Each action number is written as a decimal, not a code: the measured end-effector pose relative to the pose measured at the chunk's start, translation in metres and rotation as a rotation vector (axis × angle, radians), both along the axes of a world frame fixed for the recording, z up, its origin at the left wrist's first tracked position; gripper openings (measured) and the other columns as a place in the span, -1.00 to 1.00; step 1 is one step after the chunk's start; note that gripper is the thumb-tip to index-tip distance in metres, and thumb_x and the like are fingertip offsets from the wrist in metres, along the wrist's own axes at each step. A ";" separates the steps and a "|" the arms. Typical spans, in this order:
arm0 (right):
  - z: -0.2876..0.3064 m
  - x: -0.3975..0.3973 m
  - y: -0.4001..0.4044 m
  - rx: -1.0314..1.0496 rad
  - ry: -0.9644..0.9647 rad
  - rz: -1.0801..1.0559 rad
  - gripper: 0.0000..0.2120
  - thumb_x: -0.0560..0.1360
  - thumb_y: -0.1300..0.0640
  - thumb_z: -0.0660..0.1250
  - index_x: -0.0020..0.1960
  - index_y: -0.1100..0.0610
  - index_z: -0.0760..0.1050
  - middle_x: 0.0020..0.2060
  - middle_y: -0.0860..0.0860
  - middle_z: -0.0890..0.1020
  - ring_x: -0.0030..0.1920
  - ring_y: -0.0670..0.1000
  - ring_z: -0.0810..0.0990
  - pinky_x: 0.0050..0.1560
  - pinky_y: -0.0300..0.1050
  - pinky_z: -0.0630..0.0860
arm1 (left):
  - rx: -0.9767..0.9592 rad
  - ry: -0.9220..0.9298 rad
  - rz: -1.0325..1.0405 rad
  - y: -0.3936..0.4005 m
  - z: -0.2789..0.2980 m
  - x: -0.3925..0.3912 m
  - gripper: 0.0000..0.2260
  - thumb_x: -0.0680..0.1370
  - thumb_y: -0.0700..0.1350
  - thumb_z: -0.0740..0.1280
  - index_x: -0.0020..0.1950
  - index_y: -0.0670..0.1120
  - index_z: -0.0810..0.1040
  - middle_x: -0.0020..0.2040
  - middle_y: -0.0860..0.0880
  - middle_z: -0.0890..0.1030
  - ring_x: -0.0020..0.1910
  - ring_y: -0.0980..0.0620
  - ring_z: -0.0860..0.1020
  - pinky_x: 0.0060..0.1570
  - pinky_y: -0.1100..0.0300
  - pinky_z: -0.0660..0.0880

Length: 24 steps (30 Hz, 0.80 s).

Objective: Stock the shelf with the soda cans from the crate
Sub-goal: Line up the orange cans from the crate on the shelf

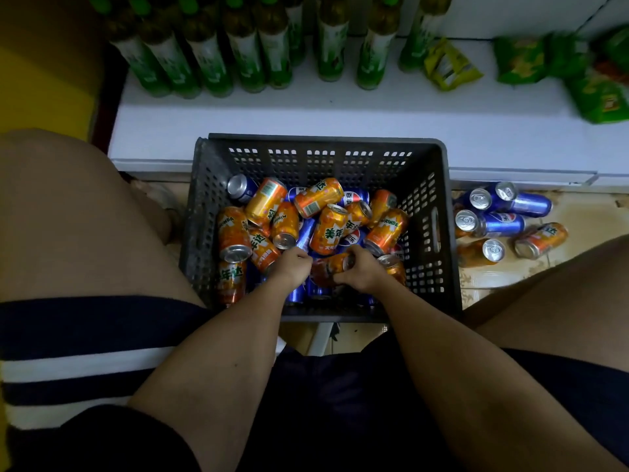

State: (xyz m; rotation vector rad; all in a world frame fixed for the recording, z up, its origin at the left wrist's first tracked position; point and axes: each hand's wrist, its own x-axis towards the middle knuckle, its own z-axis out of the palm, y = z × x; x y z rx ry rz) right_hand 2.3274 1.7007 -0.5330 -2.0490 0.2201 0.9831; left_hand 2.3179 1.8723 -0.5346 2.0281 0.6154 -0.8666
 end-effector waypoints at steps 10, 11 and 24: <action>0.051 0.009 -0.001 0.436 0.153 -0.348 -0.54 0.50 0.22 0.42 0.33 -0.01 0.39 0.15 0.01 0.51 0.12 0.09 0.58 0.11 0.07 0.61 | -0.070 -0.241 0.238 0.023 0.041 0.023 -0.82 0.63 -0.11 0.21 0.20 -0.07 0.50 0.08 -0.06 0.54 0.04 -0.05 0.49 0.03 0.11 0.42; 0.057 0.012 0.003 0.461 0.140 -0.388 -0.56 0.51 0.20 0.42 0.33 0.03 0.38 0.13 0.04 0.55 0.11 0.08 0.60 0.13 0.08 0.60 | -0.093 -0.273 0.273 0.025 0.048 0.026 -0.84 0.62 -0.13 0.22 0.17 -0.06 0.50 0.09 -0.06 0.55 0.04 -0.06 0.50 0.03 0.10 0.44; 0.161 0.053 0.069 0.718 -0.096 -0.591 -0.65 0.52 0.11 0.41 0.20 0.13 0.34 0.06 0.15 0.56 0.03 0.09 0.61 0.03 0.14 0.61 | 0.004 -0.624 0.203 0.087 0.164 0.088 -0.81 0.63 -0.10 0.22 0.21 -0.07 0.50 0.00 -0.04 0.54 0.03 -0.07 0.53 -0.09 0.20 0.41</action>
